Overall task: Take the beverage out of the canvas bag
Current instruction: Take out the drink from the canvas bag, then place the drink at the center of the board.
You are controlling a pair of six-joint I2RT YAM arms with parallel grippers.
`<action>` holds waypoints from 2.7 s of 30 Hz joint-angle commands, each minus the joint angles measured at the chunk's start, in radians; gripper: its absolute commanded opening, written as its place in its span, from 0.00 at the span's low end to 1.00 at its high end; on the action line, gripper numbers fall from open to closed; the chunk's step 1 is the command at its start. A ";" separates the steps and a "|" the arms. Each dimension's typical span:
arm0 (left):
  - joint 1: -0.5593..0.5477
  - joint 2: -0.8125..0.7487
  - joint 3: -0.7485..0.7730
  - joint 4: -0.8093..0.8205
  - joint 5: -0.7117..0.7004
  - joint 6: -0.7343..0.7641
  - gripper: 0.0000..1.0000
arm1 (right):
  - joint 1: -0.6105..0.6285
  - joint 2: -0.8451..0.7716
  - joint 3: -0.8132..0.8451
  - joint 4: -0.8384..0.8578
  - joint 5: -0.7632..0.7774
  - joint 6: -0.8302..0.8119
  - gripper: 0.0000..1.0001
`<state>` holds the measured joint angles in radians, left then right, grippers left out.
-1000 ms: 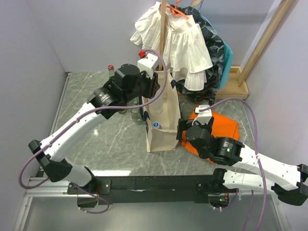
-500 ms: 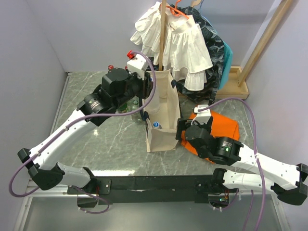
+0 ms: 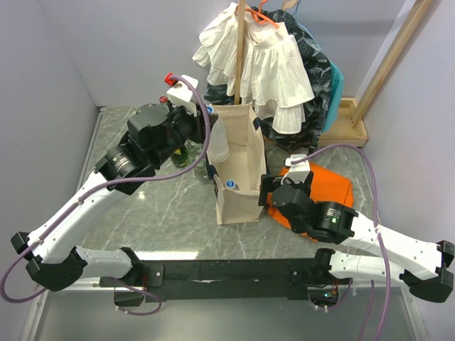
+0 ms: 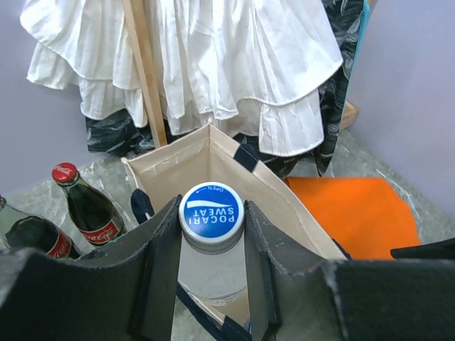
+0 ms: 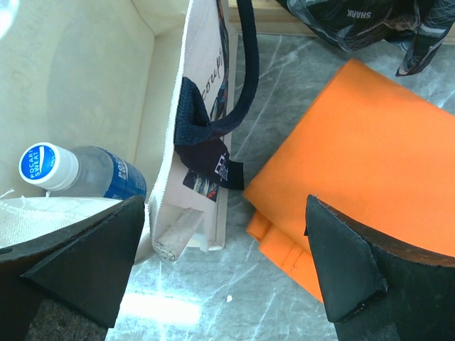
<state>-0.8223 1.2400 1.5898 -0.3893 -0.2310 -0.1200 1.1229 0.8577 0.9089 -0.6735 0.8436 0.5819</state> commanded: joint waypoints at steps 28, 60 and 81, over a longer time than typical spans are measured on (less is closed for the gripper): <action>0.002 -0.188 -0.047 0.211 -0.125 0.005 0.01 | -0.005 0.024 0.019 0.012 -0.011 -0.005 1.00; 0.009 -0.192 -0.324 0.217 -0.439 0.011 0.01 | -0.005 0.004 0.001 0.020 -0.011 -0.008 1.00; 0.262 -0.142 -0.461 0.326 -0.203 -0.131 0.01 | -0.005 -0.013 -0.025 0.020 0.008 -0.010 1.00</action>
<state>-0.5999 1.1069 1.1175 -0.2760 -0.4847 -0.2039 1.1225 0.8570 0.8932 -0.6601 0.8303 0.5781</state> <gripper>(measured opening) 0.398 0.999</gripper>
